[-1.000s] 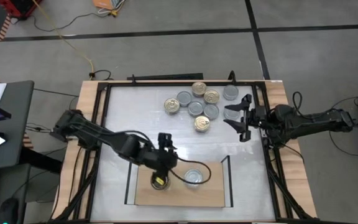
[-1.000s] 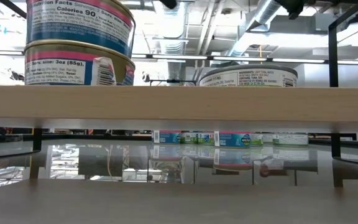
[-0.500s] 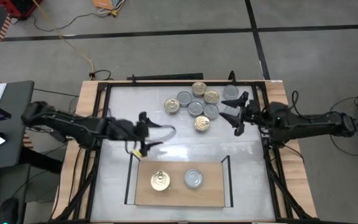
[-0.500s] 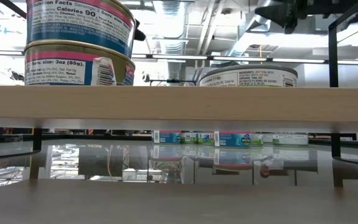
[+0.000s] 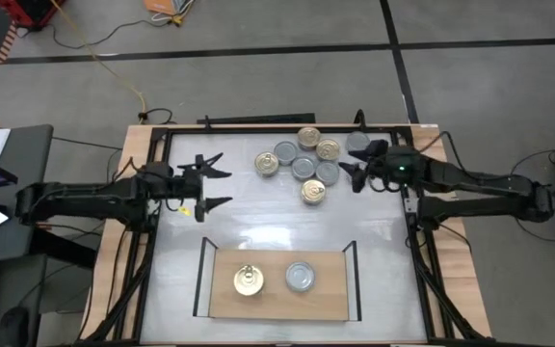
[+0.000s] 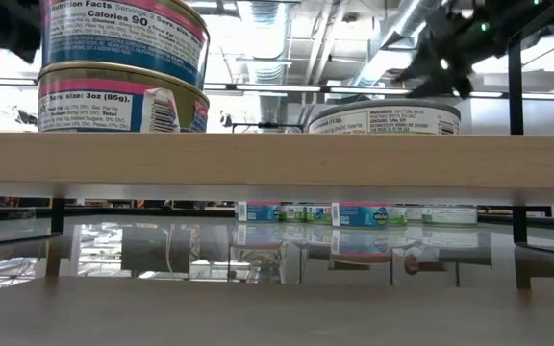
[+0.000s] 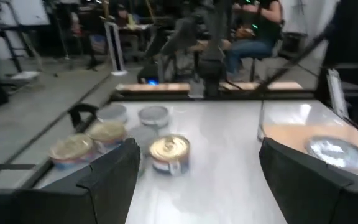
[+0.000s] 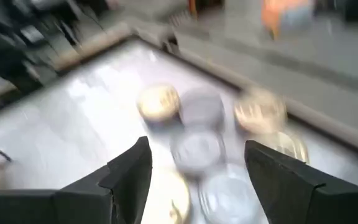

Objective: Stack canned seafood by type on shelf
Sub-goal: Stack the green tuna can on top of the green tuna can on the shelf

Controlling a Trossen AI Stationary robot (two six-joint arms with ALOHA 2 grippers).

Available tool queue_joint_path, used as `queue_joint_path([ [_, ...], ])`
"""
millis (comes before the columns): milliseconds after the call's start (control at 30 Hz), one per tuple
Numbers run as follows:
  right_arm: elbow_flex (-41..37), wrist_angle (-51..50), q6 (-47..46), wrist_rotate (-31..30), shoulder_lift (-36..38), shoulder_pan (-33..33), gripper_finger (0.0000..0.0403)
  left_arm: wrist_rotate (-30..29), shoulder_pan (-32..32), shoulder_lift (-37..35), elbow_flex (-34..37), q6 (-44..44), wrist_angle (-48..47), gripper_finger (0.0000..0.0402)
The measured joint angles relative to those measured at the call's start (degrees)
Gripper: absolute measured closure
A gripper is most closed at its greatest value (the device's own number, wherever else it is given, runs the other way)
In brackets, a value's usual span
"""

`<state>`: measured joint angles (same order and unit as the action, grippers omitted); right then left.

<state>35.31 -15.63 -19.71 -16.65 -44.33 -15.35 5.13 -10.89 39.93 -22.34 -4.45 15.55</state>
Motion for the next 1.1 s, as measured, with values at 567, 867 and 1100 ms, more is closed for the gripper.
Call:
queue_joint_path([
  [567, 0.02, -23.37, -21.2, -9.7, -11.86, 1.53, 0.0121, -15.02, -3.12, -5.02, 5.65, 6.88, 2.58, 0.0084],
  [867, 0.02, -29.85, -25.93, -20.96, -21.44, 3.19, 0.0121, -9.81, -3.04, -7.56, 5.63, 8.81, 3.84, 0.0084],
  [1100, 0.02, -26.05, -22.01, -22.26, -27.74, 3.56, 0.0121, -9.44, -3.04, -9.01, 5.62, 8.81, 2.72, 0.0084],
])
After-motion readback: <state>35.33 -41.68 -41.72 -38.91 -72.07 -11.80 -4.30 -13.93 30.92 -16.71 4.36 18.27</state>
